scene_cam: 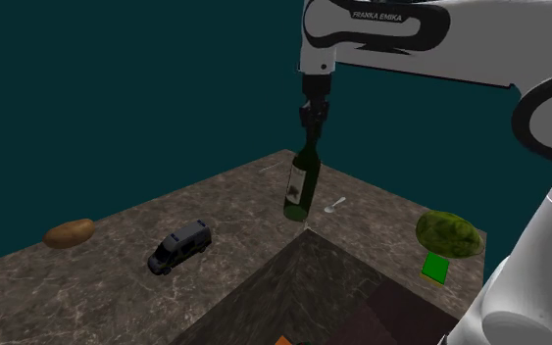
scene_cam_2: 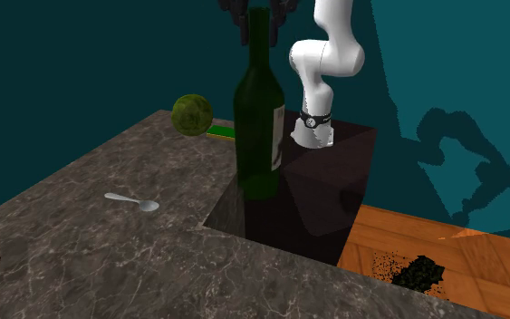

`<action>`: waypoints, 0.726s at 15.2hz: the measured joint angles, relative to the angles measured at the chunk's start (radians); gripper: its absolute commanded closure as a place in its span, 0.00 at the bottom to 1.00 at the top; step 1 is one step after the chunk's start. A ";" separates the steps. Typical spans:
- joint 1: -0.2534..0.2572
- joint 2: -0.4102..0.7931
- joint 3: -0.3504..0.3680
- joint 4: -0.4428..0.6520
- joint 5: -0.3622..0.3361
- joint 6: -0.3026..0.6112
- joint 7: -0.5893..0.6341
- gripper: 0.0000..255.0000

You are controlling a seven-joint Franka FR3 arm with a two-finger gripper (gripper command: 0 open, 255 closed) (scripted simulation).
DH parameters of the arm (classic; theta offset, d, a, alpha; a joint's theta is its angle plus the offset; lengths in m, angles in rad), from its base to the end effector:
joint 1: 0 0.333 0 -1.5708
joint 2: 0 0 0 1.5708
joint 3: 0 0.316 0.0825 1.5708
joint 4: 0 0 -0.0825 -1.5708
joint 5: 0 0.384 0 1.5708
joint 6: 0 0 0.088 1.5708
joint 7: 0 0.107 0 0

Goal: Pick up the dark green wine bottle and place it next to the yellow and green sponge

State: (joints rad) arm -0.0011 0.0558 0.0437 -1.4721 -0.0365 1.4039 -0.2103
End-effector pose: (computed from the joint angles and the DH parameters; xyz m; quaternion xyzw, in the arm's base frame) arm 0.5539 0.0185 0.6258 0.9902 0.1240 -0.0631 0.0117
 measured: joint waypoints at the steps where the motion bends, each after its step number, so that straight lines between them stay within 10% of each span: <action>1: -0.008 -0.020 -0.007 0.006 -0.001 -0.024 -0.015 1.00; 11: -0.082 -0.166 -0.088 0.016 -0.026 -0.174 -0.183 1.00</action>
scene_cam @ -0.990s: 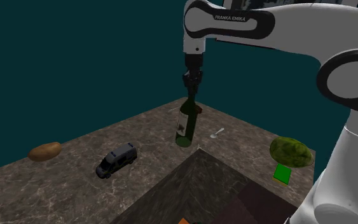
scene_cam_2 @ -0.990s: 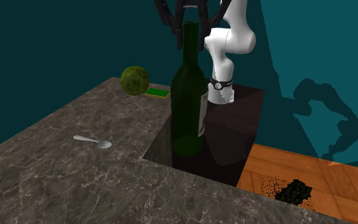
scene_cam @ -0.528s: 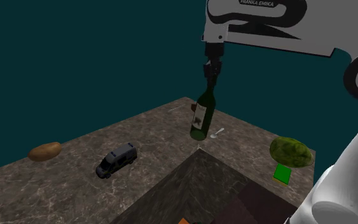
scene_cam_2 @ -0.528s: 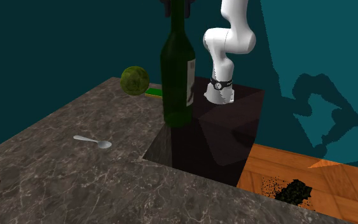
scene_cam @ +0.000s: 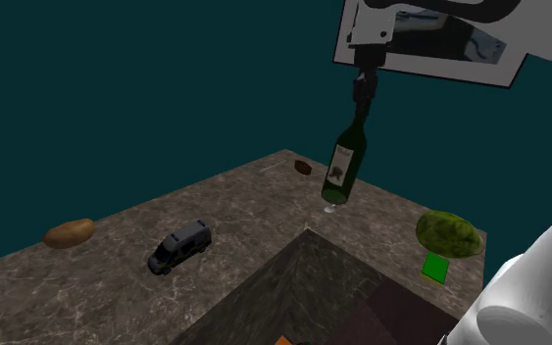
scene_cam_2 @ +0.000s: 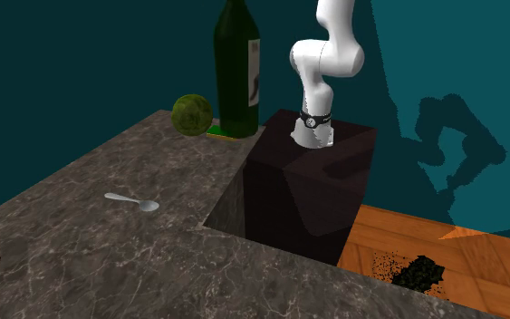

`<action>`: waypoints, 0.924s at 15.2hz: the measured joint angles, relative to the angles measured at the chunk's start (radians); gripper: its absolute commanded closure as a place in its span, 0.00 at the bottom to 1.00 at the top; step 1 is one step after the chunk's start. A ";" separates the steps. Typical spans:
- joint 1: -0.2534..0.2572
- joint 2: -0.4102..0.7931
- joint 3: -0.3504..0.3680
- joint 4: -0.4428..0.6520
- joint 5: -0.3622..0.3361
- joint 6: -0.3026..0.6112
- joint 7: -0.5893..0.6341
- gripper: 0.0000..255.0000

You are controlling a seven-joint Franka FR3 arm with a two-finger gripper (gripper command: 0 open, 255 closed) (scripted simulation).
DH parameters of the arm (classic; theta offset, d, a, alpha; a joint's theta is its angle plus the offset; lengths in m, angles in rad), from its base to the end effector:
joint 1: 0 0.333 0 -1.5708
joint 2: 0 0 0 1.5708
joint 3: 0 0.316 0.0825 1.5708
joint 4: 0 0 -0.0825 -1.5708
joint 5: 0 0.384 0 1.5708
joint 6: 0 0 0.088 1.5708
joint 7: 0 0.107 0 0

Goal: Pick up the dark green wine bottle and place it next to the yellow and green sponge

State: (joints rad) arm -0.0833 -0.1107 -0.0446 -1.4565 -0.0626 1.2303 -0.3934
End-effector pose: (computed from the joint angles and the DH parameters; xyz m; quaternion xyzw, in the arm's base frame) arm 0.4729 -0.0708 0.7060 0.9903 0.1237 -0.0629 0.0118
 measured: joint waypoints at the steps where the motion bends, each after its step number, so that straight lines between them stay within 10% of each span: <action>1: -0.006 -0.013 -0.008 0.009 -0.004 -0.021 -0.016 1.00; 14: -0.114 -0.007 -0.159 0.303 -0.069 -0.286 -0.326 1.00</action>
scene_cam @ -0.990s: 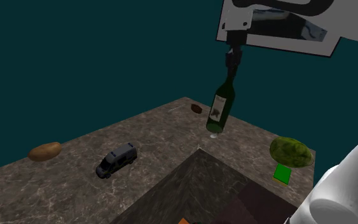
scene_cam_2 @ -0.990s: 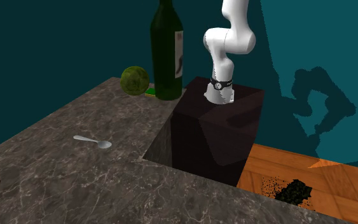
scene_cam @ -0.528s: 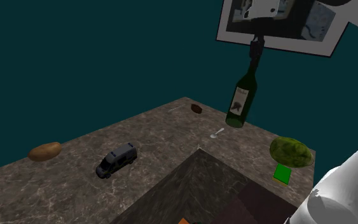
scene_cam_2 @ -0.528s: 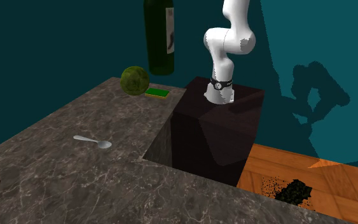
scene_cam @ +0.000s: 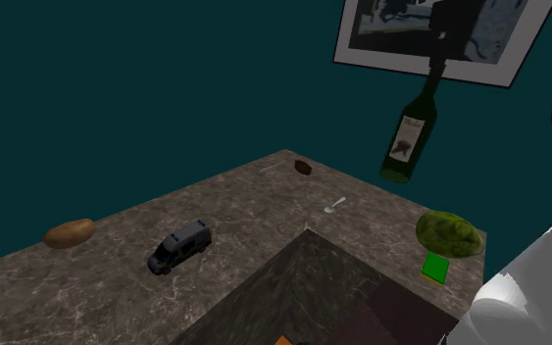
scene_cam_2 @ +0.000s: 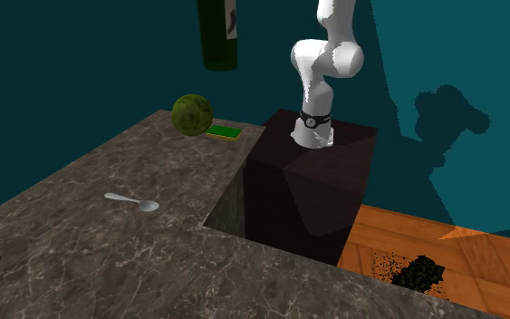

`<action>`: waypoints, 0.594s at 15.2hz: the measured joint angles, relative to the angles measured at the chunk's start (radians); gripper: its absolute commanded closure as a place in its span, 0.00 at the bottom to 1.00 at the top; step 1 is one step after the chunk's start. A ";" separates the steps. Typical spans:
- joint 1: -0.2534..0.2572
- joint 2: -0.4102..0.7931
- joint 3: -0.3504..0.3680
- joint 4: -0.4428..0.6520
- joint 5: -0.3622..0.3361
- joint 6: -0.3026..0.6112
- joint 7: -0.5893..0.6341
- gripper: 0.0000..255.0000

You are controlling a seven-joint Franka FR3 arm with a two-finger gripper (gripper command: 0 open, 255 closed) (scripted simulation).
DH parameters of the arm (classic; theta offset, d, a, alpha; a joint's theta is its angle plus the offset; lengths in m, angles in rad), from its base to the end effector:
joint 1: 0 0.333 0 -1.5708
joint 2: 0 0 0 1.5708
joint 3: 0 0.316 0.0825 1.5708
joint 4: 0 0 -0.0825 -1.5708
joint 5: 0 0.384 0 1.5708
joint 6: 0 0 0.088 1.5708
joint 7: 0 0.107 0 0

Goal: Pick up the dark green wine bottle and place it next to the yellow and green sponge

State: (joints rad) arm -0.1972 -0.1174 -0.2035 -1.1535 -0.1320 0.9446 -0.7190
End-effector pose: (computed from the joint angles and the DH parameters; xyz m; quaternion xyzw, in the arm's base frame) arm 0.3678 -0.1872 0.8080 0.9903 0.1236 -0.0631 0.0117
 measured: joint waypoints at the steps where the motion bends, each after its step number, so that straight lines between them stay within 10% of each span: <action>1: -0.010 0.023 -0.014 0.056 -0.002 -0.031 -0.029 1.00; 6: -0.072 0.099 -0.092 0.245 -0.009 -0.133 -0.186 1.00; 9: -0.067 0.055 -0.087 0.166 -0.021 -0.096 -0.181 1.00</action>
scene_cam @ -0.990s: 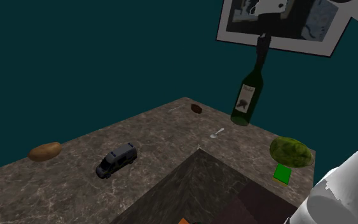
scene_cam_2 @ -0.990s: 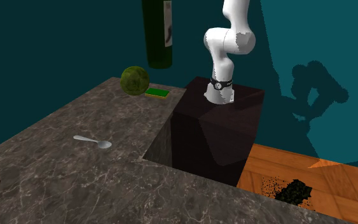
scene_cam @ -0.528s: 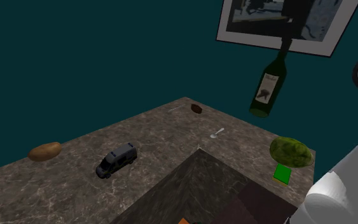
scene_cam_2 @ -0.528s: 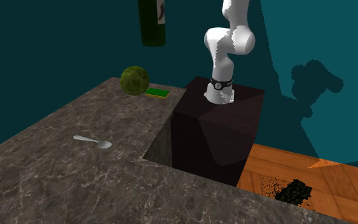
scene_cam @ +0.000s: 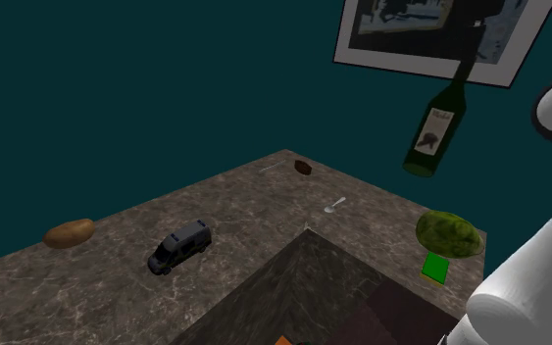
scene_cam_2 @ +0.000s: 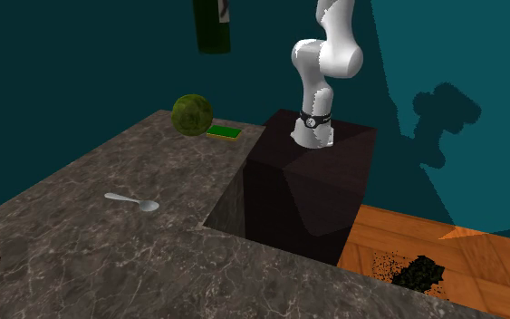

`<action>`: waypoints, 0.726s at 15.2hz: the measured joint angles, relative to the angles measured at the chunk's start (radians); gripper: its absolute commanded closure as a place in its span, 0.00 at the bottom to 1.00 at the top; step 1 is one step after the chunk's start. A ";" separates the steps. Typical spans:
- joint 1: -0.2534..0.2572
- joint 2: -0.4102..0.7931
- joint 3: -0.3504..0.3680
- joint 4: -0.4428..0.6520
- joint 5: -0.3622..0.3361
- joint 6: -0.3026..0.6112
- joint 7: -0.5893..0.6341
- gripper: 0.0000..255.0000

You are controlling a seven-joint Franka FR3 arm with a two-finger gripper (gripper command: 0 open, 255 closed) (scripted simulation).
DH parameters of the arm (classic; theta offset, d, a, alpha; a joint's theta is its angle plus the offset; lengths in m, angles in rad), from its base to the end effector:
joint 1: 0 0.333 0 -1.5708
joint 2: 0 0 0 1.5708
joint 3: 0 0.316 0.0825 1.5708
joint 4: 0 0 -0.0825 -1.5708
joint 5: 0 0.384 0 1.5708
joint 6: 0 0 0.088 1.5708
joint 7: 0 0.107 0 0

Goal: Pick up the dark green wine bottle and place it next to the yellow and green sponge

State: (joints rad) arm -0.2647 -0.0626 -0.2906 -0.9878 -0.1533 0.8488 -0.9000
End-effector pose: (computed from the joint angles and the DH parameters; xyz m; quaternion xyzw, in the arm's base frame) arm 0.3237 -0.2361 0.8369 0.9902 0.1240 -0.0633 0.0112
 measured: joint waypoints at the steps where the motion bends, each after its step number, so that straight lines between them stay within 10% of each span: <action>1: 0.002 -0.021 0.003 -0.043 -0.004 0.023 0.005 1.00; 11: 0.015 -0.190 0.032 -0.401 -0.026 0.211 0.071 1.00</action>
State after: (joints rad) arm -0.2500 -0.2530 -0.2591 -1.3887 -0.1798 1.0601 -0.8294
